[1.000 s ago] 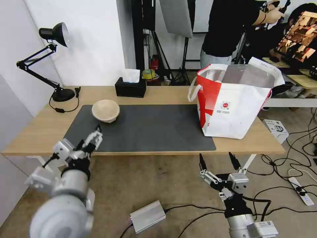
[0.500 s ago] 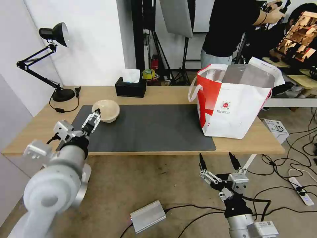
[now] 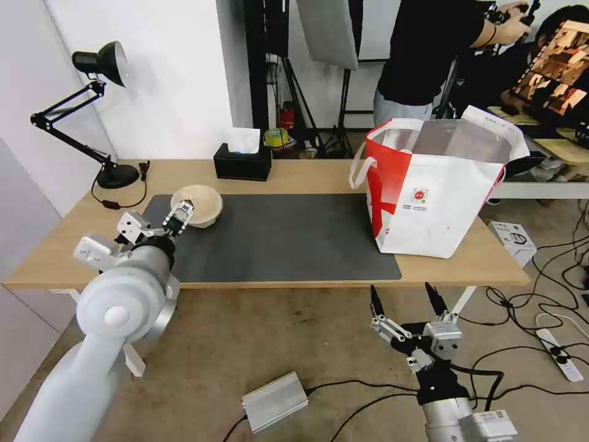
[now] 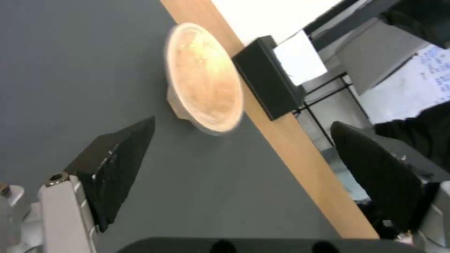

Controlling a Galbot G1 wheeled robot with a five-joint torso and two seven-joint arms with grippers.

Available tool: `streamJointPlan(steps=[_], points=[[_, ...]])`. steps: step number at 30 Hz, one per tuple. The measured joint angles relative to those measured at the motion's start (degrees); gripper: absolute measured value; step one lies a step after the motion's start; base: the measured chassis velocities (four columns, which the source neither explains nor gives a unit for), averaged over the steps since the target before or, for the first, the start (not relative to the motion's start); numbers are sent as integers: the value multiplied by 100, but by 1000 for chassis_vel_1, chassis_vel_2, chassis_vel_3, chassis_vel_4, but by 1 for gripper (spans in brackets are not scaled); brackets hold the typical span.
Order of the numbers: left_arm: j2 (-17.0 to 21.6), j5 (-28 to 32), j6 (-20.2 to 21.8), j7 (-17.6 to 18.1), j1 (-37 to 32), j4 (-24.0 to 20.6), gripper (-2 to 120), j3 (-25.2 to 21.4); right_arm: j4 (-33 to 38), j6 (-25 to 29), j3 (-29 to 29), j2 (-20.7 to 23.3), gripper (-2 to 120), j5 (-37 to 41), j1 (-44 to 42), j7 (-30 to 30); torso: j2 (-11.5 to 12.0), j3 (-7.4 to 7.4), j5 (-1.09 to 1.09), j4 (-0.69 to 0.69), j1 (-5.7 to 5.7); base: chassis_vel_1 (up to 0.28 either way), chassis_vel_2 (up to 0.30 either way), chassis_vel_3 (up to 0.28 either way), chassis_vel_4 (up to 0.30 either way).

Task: Pick up the trash from the table and place it into the takeout bag.

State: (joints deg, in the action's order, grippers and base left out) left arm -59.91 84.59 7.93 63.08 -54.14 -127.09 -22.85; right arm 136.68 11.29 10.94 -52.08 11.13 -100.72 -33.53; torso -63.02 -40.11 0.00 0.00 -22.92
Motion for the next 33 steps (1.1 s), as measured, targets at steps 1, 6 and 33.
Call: streamJointPlan(steps=[1, 6, 33], points=[[12, 15, 2, 23, 40, 47, 100, 19, 0, 0, 0, 0, 100, 0, 0, 0, 0, 0, 0, 0, 0, 0, 0, 0, 0], [64, 181, 19, 283, 285, 365, 100, 106, -1, 0, 0, 0, 100, 0, 0, 0, 0, 0, 0, 0, 0, 0, 0, 0, 0], [-11, 694, 54, 746, 1282, 1524, 100, 474, -1, 0, 0, 0, 100, 0, 0, 0, 0, 0, 0, 0, 0, 0, 0, 0, 0]])
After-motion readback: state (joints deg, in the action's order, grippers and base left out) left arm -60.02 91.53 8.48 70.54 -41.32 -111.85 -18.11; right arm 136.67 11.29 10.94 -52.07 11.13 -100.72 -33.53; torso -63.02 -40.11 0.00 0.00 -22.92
